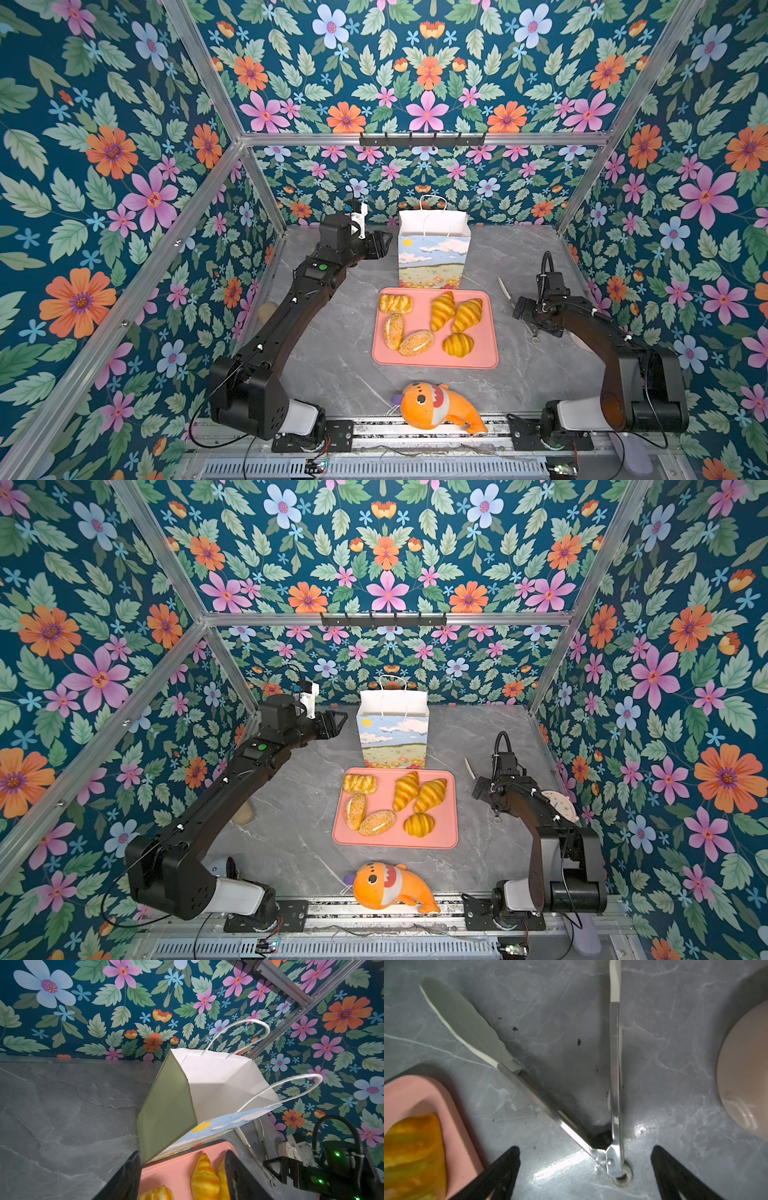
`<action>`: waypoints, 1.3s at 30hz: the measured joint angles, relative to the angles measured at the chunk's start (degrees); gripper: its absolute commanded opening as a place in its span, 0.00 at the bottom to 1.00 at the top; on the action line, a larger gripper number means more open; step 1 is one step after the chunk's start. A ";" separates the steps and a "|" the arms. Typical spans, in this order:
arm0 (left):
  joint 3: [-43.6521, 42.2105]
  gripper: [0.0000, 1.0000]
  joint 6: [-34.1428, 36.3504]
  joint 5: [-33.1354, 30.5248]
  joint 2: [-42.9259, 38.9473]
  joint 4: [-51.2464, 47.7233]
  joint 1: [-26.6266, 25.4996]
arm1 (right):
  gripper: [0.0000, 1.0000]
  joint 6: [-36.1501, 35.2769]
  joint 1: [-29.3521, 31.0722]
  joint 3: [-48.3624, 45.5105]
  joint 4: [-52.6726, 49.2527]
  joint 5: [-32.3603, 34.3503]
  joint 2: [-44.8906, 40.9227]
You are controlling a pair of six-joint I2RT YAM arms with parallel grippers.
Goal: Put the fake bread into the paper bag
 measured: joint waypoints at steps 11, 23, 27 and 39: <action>-0.35 0.65 0.00 0.98 -1.33 0.09 -0.04 | 0.99 -1.44 0.00 5.31 -0.70 0.00 8.11; -0.11 0.65 -0.20 1.51 -2.01 0.11 -0.04 | 0.95 -1.92 0.00 9.75 -1.95 -0.90 14.38; 0.13 0.65 -0.24 1.77 -2.36 0.17 -0.04 | 0.90 -1.99 -0.02 10.03 -2.71 -1.07 15.30; -0.70 0.65 -0.48 2.43 -3.26 0.22 -0.04 | 0.49 -3.58 -0.02 11.19 -3.72 -1.42 16.85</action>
